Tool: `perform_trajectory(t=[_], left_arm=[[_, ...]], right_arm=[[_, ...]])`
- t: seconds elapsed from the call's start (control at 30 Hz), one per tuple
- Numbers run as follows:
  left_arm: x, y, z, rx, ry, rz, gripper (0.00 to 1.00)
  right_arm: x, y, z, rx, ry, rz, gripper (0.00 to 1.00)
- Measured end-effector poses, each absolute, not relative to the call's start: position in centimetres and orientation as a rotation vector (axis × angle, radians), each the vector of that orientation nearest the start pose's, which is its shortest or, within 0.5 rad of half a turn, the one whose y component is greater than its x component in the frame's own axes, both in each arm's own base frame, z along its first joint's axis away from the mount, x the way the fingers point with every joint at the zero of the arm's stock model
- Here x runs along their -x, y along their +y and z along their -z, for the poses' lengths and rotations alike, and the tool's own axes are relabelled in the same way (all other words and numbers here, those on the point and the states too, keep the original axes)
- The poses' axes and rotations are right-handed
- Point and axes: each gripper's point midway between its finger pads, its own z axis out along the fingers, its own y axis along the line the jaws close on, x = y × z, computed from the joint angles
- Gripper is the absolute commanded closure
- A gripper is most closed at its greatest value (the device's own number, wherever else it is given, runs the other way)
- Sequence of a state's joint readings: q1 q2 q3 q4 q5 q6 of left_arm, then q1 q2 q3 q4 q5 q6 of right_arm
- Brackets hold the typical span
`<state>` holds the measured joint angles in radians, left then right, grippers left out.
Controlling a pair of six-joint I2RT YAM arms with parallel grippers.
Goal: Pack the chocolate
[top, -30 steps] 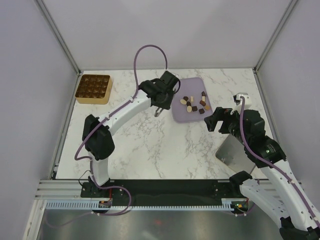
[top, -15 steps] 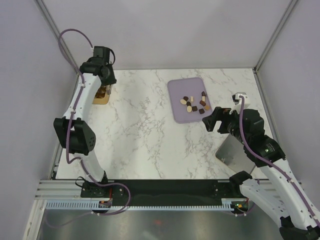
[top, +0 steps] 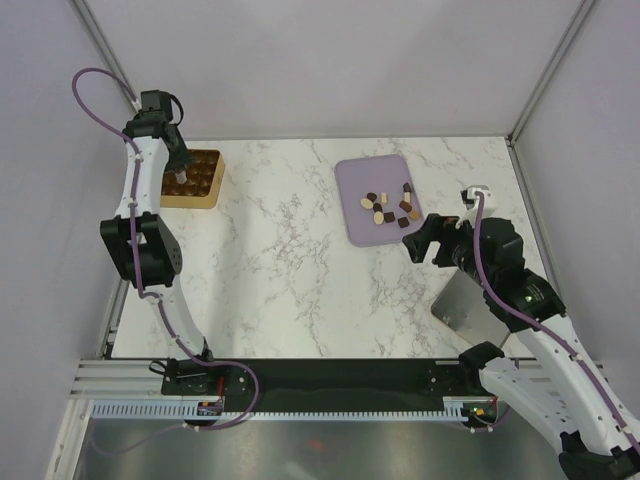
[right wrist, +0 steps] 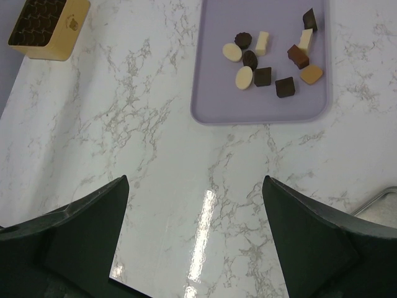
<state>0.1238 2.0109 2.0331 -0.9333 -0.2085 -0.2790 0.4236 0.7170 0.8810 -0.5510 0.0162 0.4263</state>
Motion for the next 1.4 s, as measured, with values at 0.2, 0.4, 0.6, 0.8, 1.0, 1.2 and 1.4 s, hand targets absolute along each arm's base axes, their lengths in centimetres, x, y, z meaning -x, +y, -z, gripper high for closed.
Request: perform_trajectory(t=[0.2,0.4,0.6,0.8,1.0,1.2,1.4], left_arm=[[-50.5,9.3,-19.5,0.588,2.377,-0.198,0.63],[-51.2,10.1,-18.6,0.598,2.377,-0.227,0.63],[-51.7,11.4,-17.3,0.615,2.389,-0.247,0.62],[-52.4,12.1,-16.3,0.609,2.395,-0.258,0.61],[-52.9,12.2,-15.0,0.583,2.416,-0.269,0.57],[-52.9,12.3,-14.5,0.569,2.428,-0.276,0.49],[-52.9,12.4,-14.6,0.567,2.425,-0.284,0.47]], right_arm=[[-24.5,12.5,-25.0,-0.018,2.016,-0.525,0.03],[-24.8,12.5,-24.7,-0.023,2.026,-0.515,0.03],[-25.2,12.3,-24.3,-0.035,2.037,-0.492,0.03],[-25.5,12.2,-24.0,-0.04,2.047,-0.478,0.03],[-25.7,12.1,-23.7,-0.047,2.054,-0.464,0.03],[-25.8,12.0,-23.6,-0.052,2.057,-0.452,0.03],[-25.9,11.9,-23.6,-0.055,2.056,-0.444,0.03]])
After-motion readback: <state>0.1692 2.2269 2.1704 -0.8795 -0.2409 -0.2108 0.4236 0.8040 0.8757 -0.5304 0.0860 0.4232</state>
